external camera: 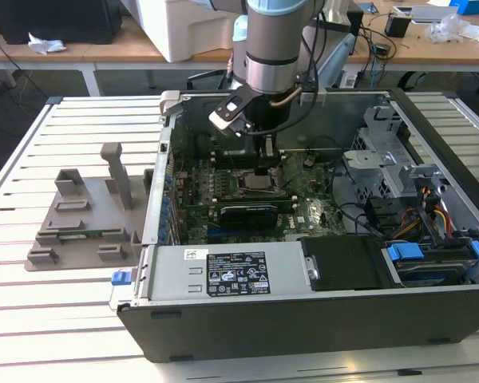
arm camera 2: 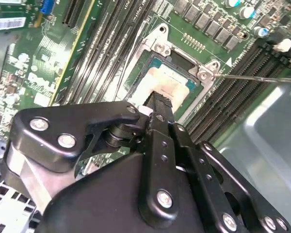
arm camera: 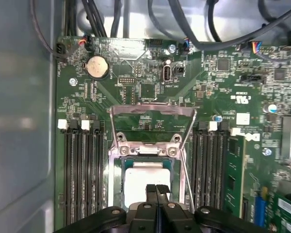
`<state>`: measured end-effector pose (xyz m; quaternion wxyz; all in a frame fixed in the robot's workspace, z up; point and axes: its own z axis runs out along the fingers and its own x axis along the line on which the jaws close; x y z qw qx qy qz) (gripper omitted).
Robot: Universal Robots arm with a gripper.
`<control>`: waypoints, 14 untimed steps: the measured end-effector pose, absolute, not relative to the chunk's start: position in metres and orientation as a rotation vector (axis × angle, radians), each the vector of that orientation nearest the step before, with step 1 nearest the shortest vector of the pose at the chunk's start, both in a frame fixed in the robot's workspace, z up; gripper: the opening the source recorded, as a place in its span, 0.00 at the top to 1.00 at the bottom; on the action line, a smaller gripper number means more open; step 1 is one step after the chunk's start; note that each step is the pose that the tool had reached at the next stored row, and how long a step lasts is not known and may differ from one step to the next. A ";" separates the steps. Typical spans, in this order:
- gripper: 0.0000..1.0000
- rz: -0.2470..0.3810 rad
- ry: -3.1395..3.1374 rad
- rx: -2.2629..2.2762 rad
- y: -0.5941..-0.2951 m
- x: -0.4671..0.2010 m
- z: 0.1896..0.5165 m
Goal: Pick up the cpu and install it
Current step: 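Place the cpu into insertion slot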
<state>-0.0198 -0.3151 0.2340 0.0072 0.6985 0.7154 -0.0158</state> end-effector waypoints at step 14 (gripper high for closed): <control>0.89 -0.050 2.237 2.184 -0.315 -0.020 0.269</control>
